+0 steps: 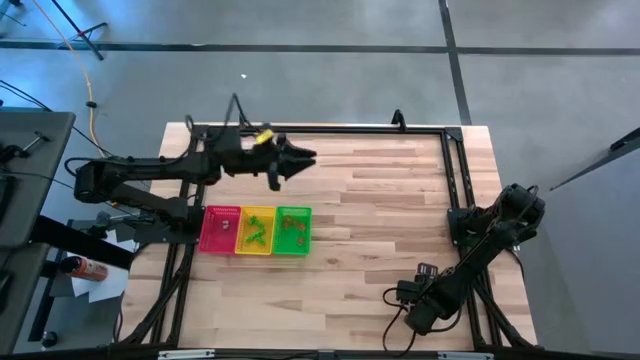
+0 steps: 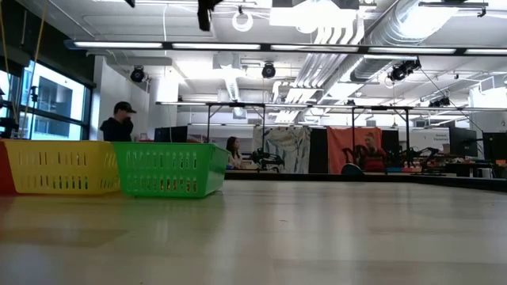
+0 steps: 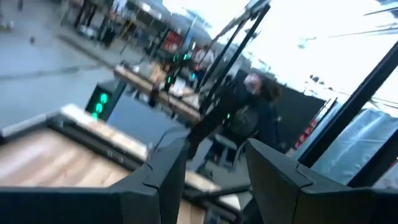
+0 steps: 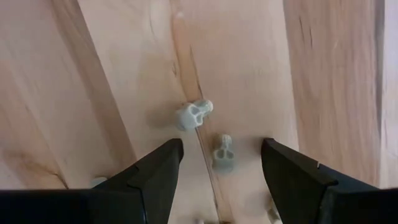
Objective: Sort Halloween decoration
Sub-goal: Put the white skull toy into the red bin
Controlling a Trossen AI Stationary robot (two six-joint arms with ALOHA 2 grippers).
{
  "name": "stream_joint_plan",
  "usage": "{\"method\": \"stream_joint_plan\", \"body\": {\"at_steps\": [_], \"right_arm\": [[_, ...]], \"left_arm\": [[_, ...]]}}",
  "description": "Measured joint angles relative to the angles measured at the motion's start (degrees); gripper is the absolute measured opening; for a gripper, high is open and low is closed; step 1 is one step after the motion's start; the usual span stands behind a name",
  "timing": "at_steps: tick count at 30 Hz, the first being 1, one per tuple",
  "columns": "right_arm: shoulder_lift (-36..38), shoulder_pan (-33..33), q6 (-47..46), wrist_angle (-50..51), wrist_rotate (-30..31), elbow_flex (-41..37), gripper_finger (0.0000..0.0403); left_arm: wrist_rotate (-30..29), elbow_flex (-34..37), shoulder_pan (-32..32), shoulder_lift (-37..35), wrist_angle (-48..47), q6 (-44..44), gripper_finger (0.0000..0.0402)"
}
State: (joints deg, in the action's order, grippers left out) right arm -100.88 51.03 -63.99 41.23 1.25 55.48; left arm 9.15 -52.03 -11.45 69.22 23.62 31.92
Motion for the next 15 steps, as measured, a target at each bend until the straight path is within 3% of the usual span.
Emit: {"method": "stream_joint_plan", "body": {"at_steps": [7,15], "right_arm": [[-0.2,0.0,0.0,1.8,0.1,0.1,0.0214],[-0.3,0.1,0.0,0.8,1.1,0.0,0.014]], "left_arm": [[-0.8,0.0,-0.6,-4.2,0.5,-1.6,0.0156],[-0.9,-0.1,-1.1,-10.5,7.5,-0.5,0.0156]]}}
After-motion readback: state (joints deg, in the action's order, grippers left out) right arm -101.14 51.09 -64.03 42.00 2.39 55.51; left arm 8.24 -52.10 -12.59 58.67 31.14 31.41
